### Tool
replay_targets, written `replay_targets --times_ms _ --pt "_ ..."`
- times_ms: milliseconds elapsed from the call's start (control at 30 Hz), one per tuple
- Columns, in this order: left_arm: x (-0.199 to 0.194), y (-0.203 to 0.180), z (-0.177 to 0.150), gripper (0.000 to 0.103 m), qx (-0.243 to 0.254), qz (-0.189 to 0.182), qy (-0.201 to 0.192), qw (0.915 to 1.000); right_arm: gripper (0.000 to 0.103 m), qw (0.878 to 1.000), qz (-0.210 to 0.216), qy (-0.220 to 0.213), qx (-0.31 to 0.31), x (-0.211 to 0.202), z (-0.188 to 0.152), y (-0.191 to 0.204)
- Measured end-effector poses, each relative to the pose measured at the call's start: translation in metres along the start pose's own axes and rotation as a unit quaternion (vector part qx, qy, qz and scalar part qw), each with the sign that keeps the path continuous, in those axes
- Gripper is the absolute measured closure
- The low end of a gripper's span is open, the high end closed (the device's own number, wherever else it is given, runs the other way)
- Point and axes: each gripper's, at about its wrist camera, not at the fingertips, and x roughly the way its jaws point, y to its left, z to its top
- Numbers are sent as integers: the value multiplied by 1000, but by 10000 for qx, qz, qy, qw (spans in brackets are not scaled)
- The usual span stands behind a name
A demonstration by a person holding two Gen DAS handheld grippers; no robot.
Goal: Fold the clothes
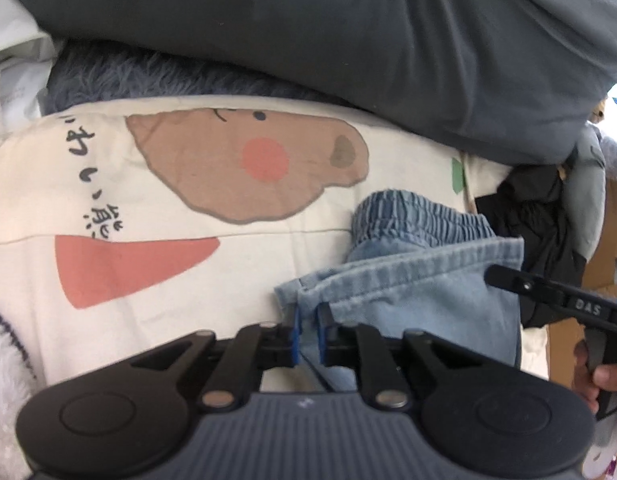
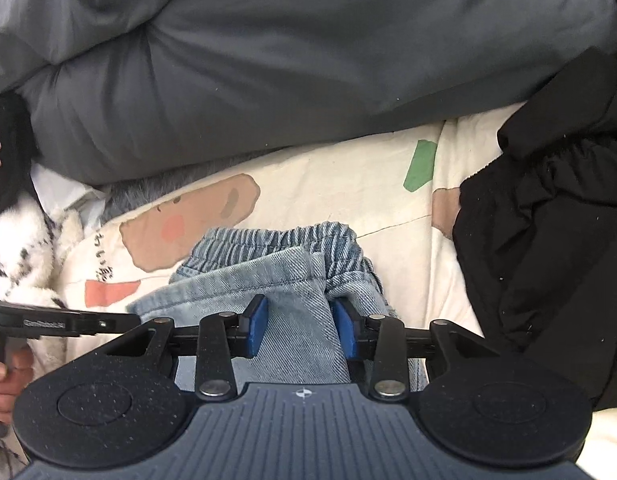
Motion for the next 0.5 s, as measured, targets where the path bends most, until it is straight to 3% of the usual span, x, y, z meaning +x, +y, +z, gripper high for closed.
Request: replay_targets --times_ms 100,133,233,333,367,400,500 --pt "3 5 0 55 -161 -23 63 9998 61 9995 215 -29 219 -2 0 -7" --pt "4 6 -1 52 -179 -61 73 9998 61 9992 276 -33 286 -2 0 -10" --pt "13 10 -1 52 -354 -238 143 9990 64 9985 359 -6 416 -1 0 -13" --pt "18 16 -1 54 -584 -462 97 9972 85 9984 267 22 504 0 1 -15" --pt "19 18 -1 58 -628 -530 72 9966 89 9984 255 6 503 -2 1 -15" --pt "17 17 -2 70 -636 -597 41 9962 91 9986 245 -19 471 -4 0 -13" --pt "4 7 -5 81 -310 -461 -181 9983 97 9992 196 -108 340 -13 -2 -6"
